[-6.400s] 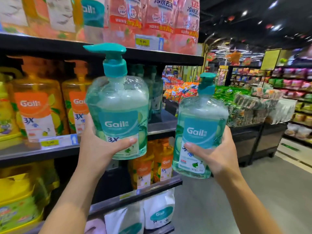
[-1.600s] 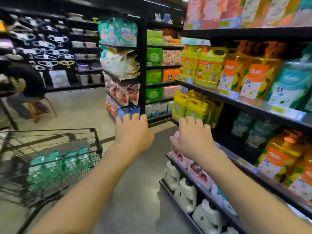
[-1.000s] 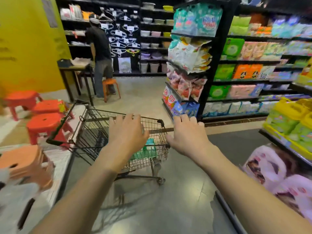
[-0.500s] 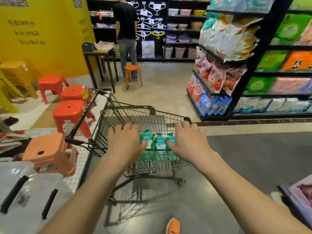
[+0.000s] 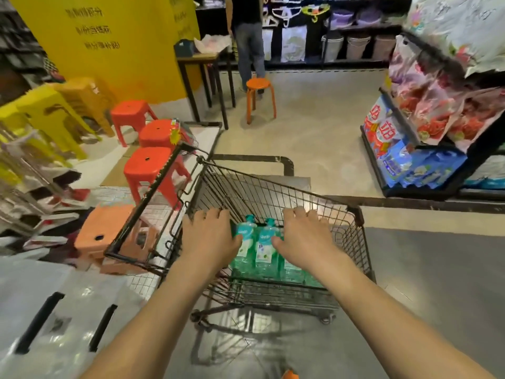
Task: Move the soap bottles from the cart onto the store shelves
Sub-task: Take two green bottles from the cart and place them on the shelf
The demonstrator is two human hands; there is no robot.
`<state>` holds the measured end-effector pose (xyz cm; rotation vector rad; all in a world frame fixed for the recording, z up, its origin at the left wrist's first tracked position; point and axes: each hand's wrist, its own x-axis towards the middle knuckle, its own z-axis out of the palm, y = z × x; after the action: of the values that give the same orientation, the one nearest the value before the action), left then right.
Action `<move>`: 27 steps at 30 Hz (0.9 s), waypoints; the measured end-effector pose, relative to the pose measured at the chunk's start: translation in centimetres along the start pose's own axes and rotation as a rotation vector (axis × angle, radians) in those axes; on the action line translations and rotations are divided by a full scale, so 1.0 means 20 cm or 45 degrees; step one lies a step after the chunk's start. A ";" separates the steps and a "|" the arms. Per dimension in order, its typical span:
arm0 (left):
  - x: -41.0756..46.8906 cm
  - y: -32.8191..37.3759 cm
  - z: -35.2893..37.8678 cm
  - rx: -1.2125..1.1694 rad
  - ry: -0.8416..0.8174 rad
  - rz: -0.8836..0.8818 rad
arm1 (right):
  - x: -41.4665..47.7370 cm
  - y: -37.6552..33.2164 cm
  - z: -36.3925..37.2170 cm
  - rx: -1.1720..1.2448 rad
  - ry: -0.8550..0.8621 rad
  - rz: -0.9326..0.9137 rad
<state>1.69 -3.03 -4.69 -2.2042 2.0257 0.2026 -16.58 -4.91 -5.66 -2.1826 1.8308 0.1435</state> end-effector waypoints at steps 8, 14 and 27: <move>0.48 -0.04 0.24 0.039 -0.155 -0.008 | 0.48 0.02 0.15 -0.025 -0.207 0.024; 0.85 -0.11 0.48 0.048 -0.257 0.111 | 0.77 0.02 0.28 -0.041 -0.297 0.149; 1.29 -0.17 1.11 -0.030 -0.573 0.343 | 1.19 0.07 0.89 0.118 -0.626 0.251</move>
<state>7.13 -23.70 -31.42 -1.6877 2.0447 0.6851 -11.49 -22.54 -29.06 -1.7048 1.7144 0.5689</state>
